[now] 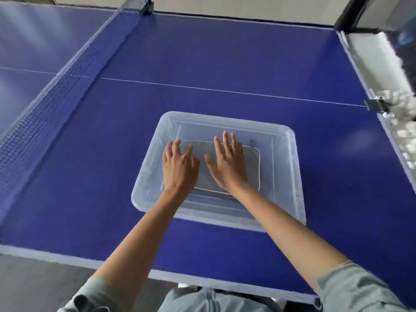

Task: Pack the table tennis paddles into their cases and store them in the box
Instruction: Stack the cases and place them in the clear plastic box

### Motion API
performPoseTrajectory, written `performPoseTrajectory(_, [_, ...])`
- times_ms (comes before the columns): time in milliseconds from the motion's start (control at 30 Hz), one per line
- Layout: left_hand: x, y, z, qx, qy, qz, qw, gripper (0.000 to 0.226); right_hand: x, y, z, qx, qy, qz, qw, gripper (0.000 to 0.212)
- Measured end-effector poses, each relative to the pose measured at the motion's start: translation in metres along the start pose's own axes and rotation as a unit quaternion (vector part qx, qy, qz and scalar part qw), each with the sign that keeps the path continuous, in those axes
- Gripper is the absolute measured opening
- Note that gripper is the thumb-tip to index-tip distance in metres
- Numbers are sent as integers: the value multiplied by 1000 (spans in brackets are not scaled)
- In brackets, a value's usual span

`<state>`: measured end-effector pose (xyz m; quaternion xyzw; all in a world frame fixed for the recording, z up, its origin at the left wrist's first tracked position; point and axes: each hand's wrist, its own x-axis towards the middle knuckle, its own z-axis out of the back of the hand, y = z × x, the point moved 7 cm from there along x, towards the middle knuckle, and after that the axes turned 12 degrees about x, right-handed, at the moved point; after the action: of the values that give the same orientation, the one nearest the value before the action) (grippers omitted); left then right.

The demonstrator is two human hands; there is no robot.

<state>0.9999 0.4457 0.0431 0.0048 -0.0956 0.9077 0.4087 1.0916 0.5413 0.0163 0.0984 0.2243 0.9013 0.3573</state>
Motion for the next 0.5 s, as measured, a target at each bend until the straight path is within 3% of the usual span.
performPoseTrajectory(333, [33, 65, 2, -5, 37, -142, 989, 50, -4, 9, -5, -41, -14, -76, 996, 62])
performPoseTrajectory(400, [36, 76, 2, -18, 25, -124, 992, 56, -5, 17, -8, -37, -31, -93, 995, 62])
performPoseTrajectory(500, [38, 99, -11, -93, 95, -14, 991, 73, -7, 19, -11, -40, -43, -95, 994, 62])
